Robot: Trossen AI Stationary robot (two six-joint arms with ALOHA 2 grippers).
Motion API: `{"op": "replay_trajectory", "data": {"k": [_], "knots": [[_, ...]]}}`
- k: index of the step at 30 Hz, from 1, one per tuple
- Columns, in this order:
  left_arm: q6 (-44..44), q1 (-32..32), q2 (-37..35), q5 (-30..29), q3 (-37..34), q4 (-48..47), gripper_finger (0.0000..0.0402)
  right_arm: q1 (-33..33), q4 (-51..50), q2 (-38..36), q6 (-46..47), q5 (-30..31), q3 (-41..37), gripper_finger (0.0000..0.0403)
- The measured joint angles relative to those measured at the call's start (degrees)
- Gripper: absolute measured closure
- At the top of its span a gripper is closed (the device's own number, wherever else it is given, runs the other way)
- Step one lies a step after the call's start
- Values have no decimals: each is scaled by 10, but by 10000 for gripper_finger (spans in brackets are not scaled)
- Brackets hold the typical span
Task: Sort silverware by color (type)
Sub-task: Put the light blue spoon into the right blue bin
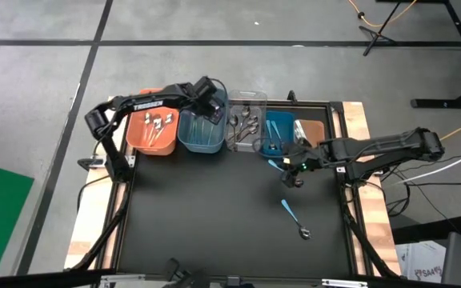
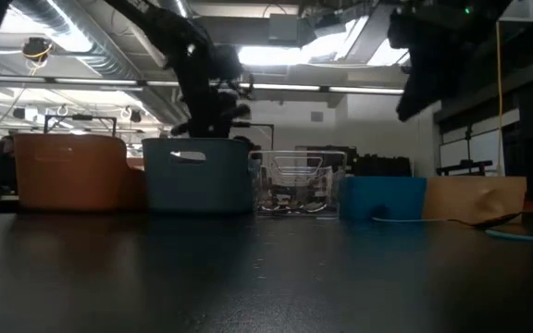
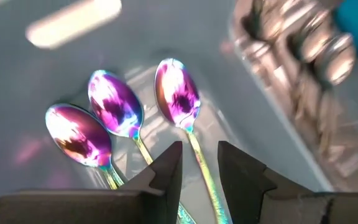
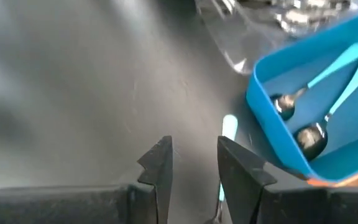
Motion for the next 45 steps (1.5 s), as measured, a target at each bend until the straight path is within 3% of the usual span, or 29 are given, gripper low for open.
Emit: {"op": "replay_trajectory", "data": {"k": [8,19,36,45], "knots": [[4,-21,-106,24,0,2,305,0,34,0,0,-4,-77,288],[30,-110,-238,24,1,3,305,0,135,0,0,-54,-178,288],[47,-266,-261,23,1,33,305,0,181,0,-2,-36,-265,288],[75,-325,-311,-23,1,10,305,0,219,-1,-2,-28,-275,288]]}}
